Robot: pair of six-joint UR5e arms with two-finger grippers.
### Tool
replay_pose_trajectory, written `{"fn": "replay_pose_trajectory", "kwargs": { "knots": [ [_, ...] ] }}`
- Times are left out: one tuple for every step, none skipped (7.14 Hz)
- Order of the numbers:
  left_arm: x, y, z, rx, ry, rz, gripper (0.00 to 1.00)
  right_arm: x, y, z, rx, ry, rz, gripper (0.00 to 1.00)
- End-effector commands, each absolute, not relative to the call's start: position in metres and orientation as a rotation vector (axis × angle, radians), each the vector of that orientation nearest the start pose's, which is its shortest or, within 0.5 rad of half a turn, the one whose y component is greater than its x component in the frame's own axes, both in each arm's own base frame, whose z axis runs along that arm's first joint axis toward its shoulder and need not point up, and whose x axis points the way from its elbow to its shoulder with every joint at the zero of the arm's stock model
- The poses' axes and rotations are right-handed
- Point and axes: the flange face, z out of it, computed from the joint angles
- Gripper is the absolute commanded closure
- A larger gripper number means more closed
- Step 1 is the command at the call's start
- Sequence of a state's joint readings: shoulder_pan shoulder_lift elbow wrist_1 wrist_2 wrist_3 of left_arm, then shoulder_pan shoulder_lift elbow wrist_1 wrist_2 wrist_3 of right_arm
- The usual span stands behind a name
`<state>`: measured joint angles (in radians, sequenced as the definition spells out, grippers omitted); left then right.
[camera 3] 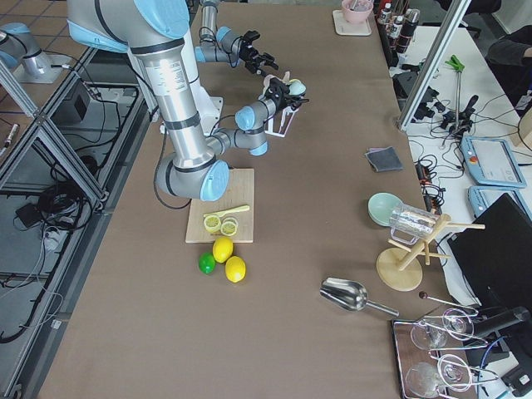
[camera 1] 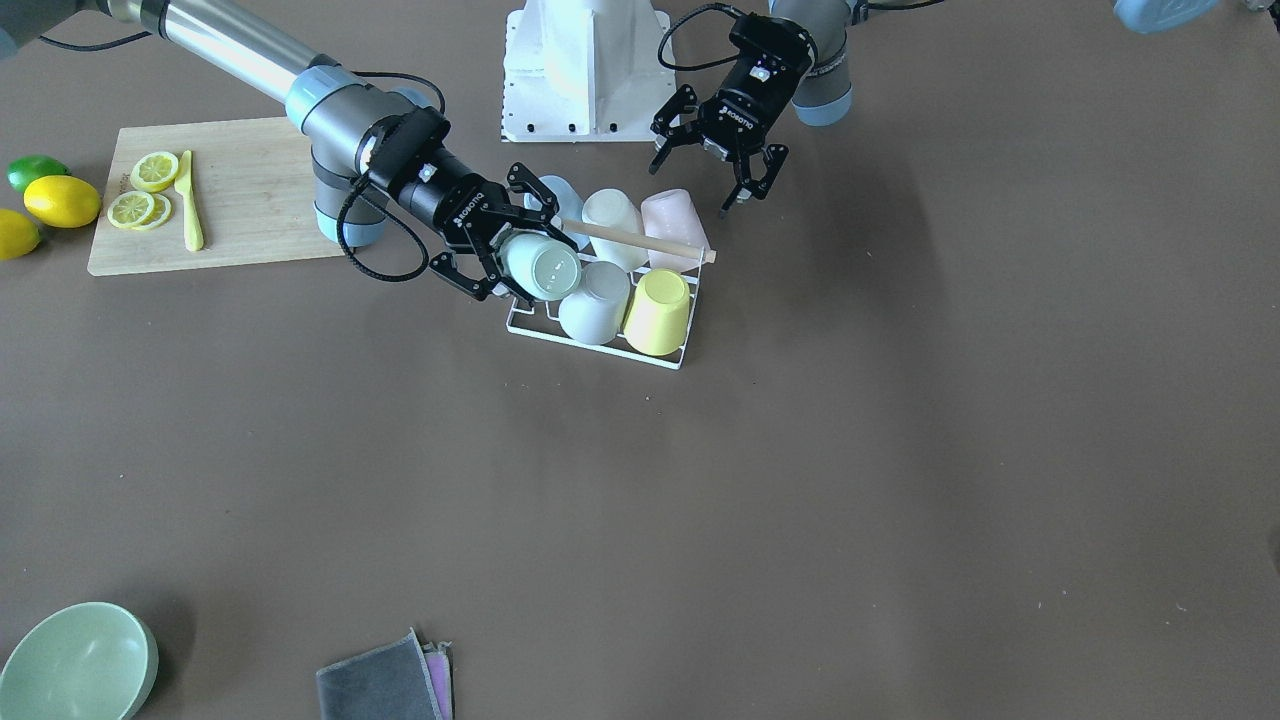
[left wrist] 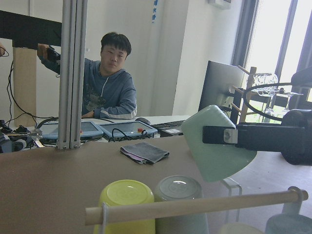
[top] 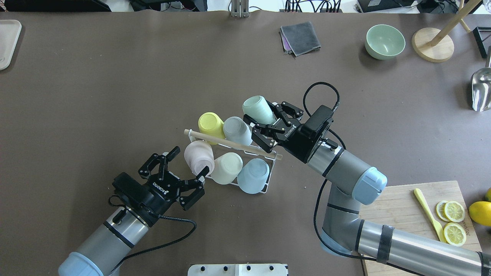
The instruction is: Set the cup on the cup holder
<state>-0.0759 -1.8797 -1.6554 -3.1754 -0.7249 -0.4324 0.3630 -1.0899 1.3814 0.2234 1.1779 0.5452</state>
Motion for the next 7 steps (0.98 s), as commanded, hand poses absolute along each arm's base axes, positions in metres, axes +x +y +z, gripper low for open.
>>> {"fn": "replay_pose_trajectory", "kwargs": {
  "knots": [
    [0.490, -0.246, 0.298, 1.438, 1.172, -0.113, 0.02, -0.510, -0.364, 0.301, 1.465, -1.419, -0.018, 1.00],
    [0.477, -0.253, 0.293, 1.447, 1.183, -0.137, 0.02, -0.510, -0.364, 0.302, 1.464, -1.417, -0.019, 1.00],
    [0.446, -0.250, 0.292, 1.448, 1.198, -0.150, 0.02, -0.509, -0.362, 0.302, 1.470, -1.420, -0.025, 1.00],
    [0.424, -0.245, 0.293, 1.443, 1.213, -0.150, 0.02, -0.508, -0.358, 0.303, 1.511, -1.417, -0.041, 1.00],
    [0.420, -0.242, 0.292, 1.441, 1.226, -0.156, 0.01, -0.508, -0.357, 0.303, 1.514, -1.420, -0.042, 1.00],
    [0.402, -0.238, 0.309, 1.431, 1.201, -0.125, 0.01, -0.507, -0.356, 0.306, 1.513, -1.417, -0.041, 1.00],
    [0.380, -0.231, 0.328, 1.404, 1.205, -0.045, 0.01, -0.504, -0.354, 0.308, 1.521, -1.435, -0.034, 1.00]
  ]
}}
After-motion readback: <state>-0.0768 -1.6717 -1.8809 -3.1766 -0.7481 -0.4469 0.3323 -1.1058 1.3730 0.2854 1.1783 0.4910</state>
